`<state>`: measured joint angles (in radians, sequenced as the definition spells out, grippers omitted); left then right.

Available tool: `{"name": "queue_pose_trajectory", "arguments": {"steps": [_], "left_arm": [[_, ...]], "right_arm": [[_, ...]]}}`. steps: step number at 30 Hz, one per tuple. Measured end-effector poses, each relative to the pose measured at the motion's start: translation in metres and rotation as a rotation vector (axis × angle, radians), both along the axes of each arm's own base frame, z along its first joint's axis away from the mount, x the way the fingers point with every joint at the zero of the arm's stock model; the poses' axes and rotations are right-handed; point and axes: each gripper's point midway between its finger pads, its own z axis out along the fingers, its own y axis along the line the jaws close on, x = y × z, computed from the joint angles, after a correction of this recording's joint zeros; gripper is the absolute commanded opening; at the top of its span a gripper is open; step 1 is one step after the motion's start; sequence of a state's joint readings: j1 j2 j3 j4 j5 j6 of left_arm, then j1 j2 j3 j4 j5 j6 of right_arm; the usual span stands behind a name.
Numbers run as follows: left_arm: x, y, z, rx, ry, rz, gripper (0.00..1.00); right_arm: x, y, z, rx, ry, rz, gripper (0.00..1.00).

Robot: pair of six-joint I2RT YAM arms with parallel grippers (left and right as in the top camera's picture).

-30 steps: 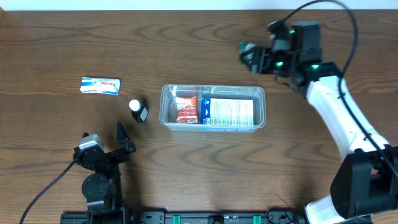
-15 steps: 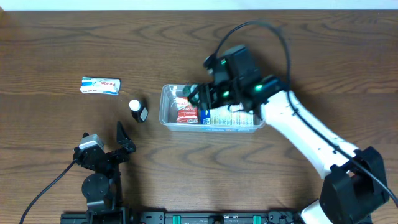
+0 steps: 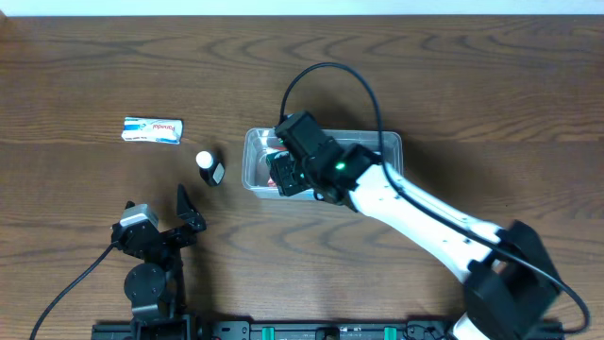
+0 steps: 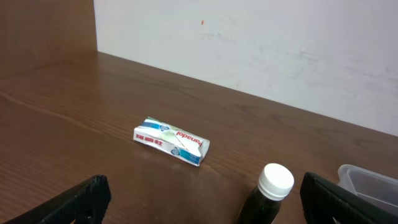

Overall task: Pack container
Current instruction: 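Carry the green box over the container and lower it, then press the green box down into the container beside the red box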

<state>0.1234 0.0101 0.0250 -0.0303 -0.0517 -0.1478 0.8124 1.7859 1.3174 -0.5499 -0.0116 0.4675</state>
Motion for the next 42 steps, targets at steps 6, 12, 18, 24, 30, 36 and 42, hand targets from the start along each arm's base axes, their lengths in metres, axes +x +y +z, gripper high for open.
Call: {"name": "queue_pose_trajectory", "arguments": {"steps": [6, 12, 18, 24, 30, 36, 42], "left_arm": [[0.0, 0.0, 0.0, 0.0, 0.0, 0.0, 0.98], [0.0, 0.0, 0.0, 0.0, 0.0, 0.0, 0.98], [0.0, 0.0, 0.0, 0.0, 0.0, 0.0, 0.98], [0.0, 0.0, 0.0, 0.0, 0.0, 0.0, 0.98], [0.0, 0.0, 0.0, 0.0, 0.0, 0.0, 0.98], [0.0, 0.0, 0.0, 0.0, 0.0, 0.0, 0.98], [0.0, 0.0, 0.0, 0.0, 0.0, 0.0, 0.98]], "right_arm": [[0.009, 0.0, -0.04, -0.065, 0.024, -0.054, 0.54], [0.015, 0.0, -0.051, -0.075, 0.014, -0.078, 0.54], [0.026, 0.005, -0.044, -0.049, -0.037, -0.093, 0.55], [0.029, 0.006, -0.043, -0.047, -0.052, -0.1, 0.55], [0.027, 0.004, -0.044, -0.058, -0.045, -0.101, 0.55], [0.025, 0.004, -0.045, -0.062, -0.038, -0.094, 0.55], [0.02, 0.009, -0.045, -0.06, -0.037, -0.079, 0.56]]}}
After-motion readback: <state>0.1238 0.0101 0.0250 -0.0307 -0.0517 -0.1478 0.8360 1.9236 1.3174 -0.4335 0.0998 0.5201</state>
